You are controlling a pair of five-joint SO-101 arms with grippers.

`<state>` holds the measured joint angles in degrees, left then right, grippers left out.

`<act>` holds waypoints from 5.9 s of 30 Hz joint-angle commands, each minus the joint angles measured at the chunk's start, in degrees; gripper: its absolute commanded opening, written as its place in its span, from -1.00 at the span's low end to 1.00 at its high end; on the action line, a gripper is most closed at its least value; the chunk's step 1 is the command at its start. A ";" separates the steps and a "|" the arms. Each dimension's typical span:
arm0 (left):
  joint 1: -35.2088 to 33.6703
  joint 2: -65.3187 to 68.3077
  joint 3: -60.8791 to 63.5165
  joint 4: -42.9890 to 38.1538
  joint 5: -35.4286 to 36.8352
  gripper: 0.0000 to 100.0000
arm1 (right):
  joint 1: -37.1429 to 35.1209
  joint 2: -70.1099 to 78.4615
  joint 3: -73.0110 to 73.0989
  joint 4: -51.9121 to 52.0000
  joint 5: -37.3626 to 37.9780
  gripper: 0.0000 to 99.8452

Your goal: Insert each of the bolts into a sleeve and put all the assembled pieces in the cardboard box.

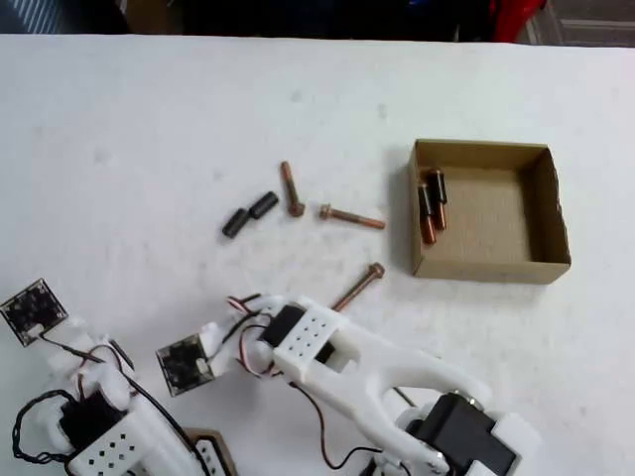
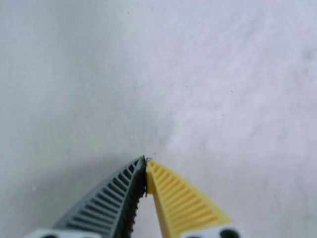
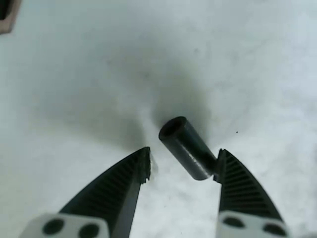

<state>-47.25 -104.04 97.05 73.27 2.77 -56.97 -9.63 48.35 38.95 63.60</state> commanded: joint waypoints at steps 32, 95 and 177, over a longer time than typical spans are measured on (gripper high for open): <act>-0.13 -0.40 0.00 0.35 -0.53 -0.95 | 0.84 6.02 -0.62 -9.36 4.48 -0.91; -0.13 -0.40 0.00 0.35 -0.53 -0.95 | 20.62 37.85 -51.78 29.23 -40.09 -0.73; 24.75 -0.48 0.00 -3.16 -3.34 -0.95 | 34.95 -30.29 -46.24 58.07 -36.13 -0.97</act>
<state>-27.56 -104.04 97.05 71.69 2.86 -22.33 -33.80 0.09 96.70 26.77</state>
